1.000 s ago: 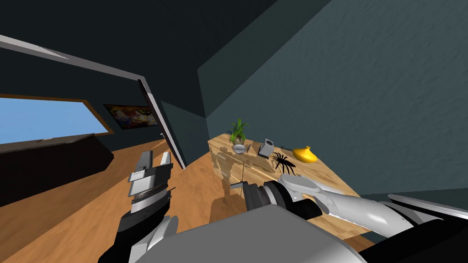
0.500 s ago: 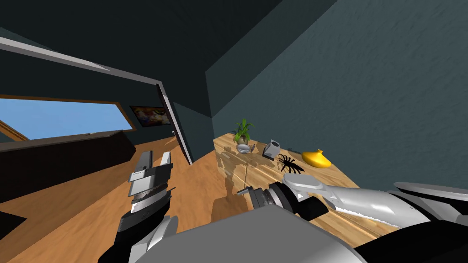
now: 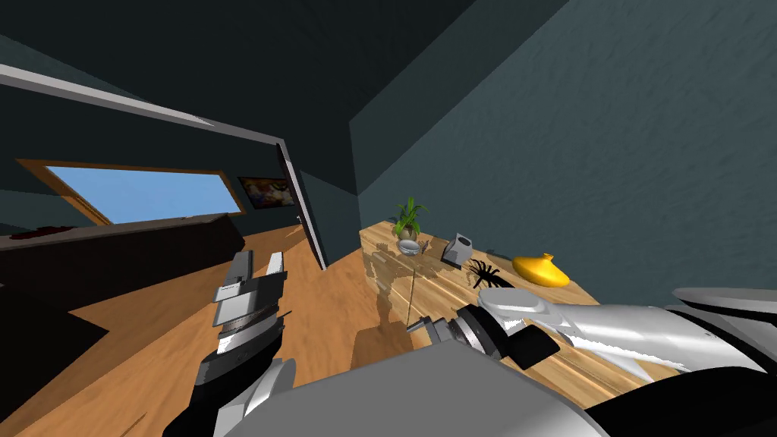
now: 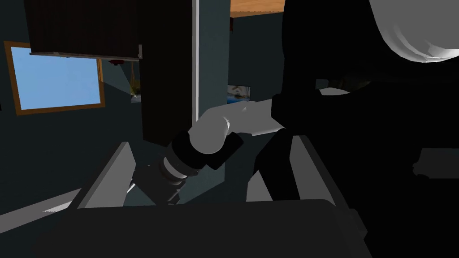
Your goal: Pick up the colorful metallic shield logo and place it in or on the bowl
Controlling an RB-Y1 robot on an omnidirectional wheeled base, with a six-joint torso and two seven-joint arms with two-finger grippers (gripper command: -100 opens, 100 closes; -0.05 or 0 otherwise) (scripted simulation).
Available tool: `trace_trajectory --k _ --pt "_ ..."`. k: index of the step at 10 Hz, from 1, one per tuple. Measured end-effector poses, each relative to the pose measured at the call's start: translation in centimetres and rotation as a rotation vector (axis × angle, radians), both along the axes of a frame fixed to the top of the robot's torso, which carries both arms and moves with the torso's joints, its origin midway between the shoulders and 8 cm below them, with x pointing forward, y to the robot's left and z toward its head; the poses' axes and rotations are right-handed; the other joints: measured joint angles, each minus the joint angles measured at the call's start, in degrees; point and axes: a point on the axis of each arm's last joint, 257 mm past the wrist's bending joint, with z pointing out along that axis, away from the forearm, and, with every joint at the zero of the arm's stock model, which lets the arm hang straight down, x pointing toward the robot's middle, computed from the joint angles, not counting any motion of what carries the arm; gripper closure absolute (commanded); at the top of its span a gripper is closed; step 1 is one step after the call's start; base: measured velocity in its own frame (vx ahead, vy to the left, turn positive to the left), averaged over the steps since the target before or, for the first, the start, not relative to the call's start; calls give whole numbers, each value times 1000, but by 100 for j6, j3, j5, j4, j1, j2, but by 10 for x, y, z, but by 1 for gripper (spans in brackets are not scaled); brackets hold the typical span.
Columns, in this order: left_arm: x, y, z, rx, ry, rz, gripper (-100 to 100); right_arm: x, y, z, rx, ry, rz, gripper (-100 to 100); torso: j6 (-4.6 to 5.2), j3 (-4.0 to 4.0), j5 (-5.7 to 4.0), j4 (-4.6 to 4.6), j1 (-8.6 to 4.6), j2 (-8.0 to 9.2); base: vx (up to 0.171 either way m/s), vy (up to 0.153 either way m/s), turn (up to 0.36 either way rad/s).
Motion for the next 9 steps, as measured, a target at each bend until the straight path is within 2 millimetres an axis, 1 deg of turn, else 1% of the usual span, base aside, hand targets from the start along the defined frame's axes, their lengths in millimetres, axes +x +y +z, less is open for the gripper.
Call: trace_trajectory --k 1,2,3,4,5,6,7,9 --pt "0 0 0 0 0 0 0 0 -12 -11 -41 -4 6 -100 -8 -2 1 -1 3 -2 -7 4 168" --pt "0 0 0 0 0 0 0 -4 -24 -17 -75 -2 8 -100 -1 -1 1 -1 2 -2 -2 0 -11" --pt "0 0 0 0 0 0 0 -5 -30 -18 -97 -5 10 -100 0 -1 0 0 1 -2 0 10 287" --pt "0 0 0 0 0 0 0 -5 -46 -28 -142 -6 10 -100 -7 -3 1 -2 2 -5 2 0 179" --pt "0 0 0 0 0 0 0 -9 -60 -33 -182 -5 11 -100 -1 -3 1 -1 1 -5 8 5 288" --pt "0 0 0 0 0 0 0 -9 -80 -42 -234 -11 11 -100 -6 -5 1 -2 1 -8 11 -2 167" --pt "0 0 0 0 0 0 0 -9 -95 -47 -275 -13 14 -100 -1 -5 0 -2 -1 -9 21 0 264" --pt "0 0 0 0 0 0 0 -13 -132 -57 -367 -11 6 -100 -1 -8 0 -3 -2 -14 27 -4 232"
